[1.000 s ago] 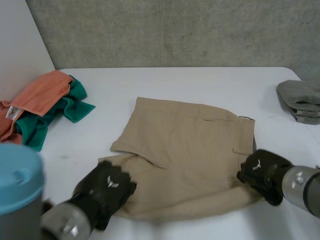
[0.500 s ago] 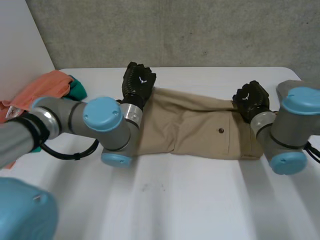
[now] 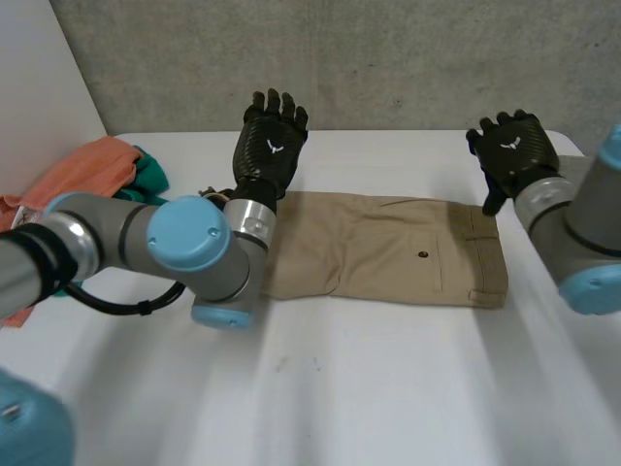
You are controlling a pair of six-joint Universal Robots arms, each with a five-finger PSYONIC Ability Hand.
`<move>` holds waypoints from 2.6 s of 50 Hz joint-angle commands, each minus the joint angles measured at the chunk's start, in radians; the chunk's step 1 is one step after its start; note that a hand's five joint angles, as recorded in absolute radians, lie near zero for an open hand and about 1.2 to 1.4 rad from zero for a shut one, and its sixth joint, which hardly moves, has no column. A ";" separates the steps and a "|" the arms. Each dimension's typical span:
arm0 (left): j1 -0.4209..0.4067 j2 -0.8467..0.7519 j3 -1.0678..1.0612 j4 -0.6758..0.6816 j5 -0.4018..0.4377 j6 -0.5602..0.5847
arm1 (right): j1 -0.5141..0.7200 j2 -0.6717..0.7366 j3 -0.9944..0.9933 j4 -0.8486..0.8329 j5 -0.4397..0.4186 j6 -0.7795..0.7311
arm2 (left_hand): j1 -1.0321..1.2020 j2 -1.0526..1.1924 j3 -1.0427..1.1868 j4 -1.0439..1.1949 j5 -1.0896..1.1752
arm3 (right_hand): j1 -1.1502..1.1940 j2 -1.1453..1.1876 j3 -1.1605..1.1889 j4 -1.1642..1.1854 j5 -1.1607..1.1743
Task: Fold the laundry.
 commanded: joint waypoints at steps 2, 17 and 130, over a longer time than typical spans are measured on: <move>-0.027 0.178 -0.247 -0.009 -0.003 -0.076 | -0.054 -0.069 0.131 0.301 -0.033 0.089 | -0.021 -0.031 -0.038 -0.029 -0.046 | 0.030 0.014 0.017 -0.001 -0.002; -0.044 0.209 -0.332 -0.005 -0.011 -0.102 | -0.060 0.054 0.230 0.067 -0.028 0.078 | -0.021 -0.031 -0.038 -0.029 -0.046 | 1.188 1.171 1.174 1.156 1.155; -0.032 0.045 0.244 -0.847 0.072 -0.504 | 0.155 0.197 -0.325 0.340 -0.131 0.261 | 0.001 -0.010 -0.017 -0.008 -0.024 | -0.030 -0.046 -0.043 -0.061 -0.062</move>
